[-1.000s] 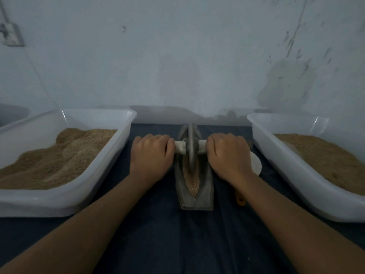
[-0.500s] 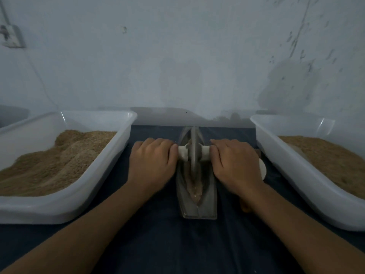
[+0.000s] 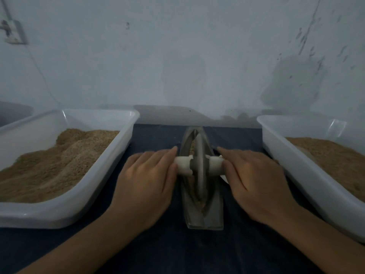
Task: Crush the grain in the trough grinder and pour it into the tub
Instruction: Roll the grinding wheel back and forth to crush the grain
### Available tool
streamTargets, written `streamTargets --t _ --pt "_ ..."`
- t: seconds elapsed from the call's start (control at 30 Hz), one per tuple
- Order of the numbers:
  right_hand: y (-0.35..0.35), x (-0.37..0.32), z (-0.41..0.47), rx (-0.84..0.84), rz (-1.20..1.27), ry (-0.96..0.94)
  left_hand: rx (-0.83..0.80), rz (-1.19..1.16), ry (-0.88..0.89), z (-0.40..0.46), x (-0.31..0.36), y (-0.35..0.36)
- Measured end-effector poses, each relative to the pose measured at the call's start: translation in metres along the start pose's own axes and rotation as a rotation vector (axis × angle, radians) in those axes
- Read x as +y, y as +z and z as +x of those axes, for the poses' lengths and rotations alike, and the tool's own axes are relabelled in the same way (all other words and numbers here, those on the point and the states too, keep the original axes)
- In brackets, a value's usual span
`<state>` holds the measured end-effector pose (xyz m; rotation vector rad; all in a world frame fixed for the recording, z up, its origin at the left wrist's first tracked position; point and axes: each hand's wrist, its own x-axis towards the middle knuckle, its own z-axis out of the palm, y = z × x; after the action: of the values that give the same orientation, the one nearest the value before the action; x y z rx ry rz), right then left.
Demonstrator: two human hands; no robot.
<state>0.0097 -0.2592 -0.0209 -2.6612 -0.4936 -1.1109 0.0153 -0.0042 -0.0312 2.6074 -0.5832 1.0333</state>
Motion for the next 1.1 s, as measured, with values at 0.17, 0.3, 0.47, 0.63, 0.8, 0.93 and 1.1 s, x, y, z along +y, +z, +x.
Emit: streamTargets --t 0.17,0.3,0.47,0.63,0.8,0.93,1.1 --pt "-0.003 0.002 0.022 -0.148 -0.003 0.126 -0.098 0.045 -0.088 0.032 0.013 -0.002" --pt "0.046 0.022 0.084 -0.389 -0.163 0.349 -0.332 0.138 -0.381 0.098 -0.008 0.047" --pt "0.073 0.046 0.134 -0.43 -0.084 0.426 -0.303 0.138 -0.47 0.149 -0.011 0.073" --pt "0.035 0.021 0.078 -0.502 -0.238 0.166 -0.278 0.335 0.006 0.085 0.001 0.03" --pt "-0.012 -0.009 0.018 -0.229 -0.151 0.101 -0.138 0.115 -0.002 0.023 0.006 -0.01" --pt "0.003 -0.008 0.045 -0.322 -0.192 0.125 -0.336 0.266 0.079 0.053 0.002 0.009" --pt "0.056 0.028 0.12 -0.496 -0.17 0.394 -0.413 0.051 -0.417 0.135 -0.02 0.063"
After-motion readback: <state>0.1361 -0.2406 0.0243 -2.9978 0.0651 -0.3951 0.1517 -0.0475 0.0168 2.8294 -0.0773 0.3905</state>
